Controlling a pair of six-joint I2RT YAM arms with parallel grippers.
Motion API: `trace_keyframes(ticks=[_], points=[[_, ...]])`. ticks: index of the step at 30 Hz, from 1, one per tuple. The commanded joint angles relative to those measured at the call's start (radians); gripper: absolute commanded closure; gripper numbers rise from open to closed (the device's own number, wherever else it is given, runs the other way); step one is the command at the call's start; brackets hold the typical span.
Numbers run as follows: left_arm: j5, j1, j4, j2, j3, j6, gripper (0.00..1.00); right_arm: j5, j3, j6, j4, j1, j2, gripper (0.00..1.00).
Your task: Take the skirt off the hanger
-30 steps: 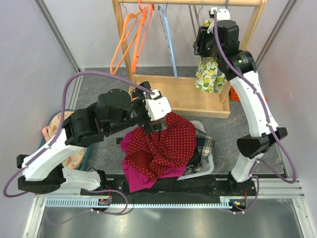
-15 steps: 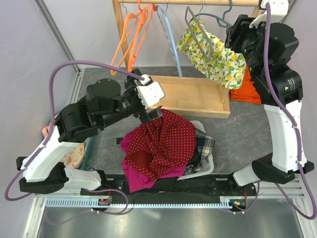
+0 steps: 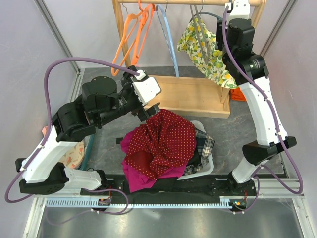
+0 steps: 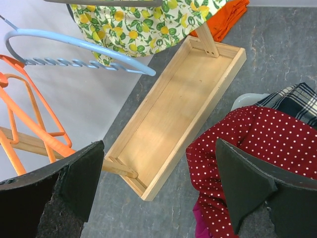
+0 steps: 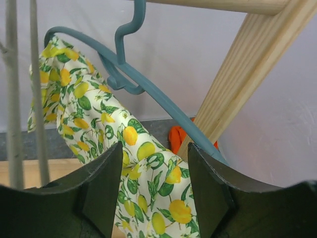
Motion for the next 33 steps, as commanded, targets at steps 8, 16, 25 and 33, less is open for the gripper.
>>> trace_keyframes(ticks=[8, 16, 25, 33], points=[[0.052, 0.049, 0.019, -0.020, -0.019, -0.056, 0.01, -0.075, -0.161, 0.009, 0.227, -0.006, -0.179, 0.39], [0.062, 0.059, 0.020, -0.027, -0.027, -0.061, 0.01, -0.029, -0.228, -0.033, 0.315, -0.010, -0.198, 0.39], [0.060, 0.067, 0.020, -0.037, -0.028, -0.059, 0.01, -0.062, -0.110, 0.009, 0.162, -0.025, -0.060, 0.39], [0.063, 0.075, 0.019, -0.041, -0.028, -0.059, 0.00, -0.083, -0.085, 0.047, 0.103, -0.029, -0.058, 0.46]])
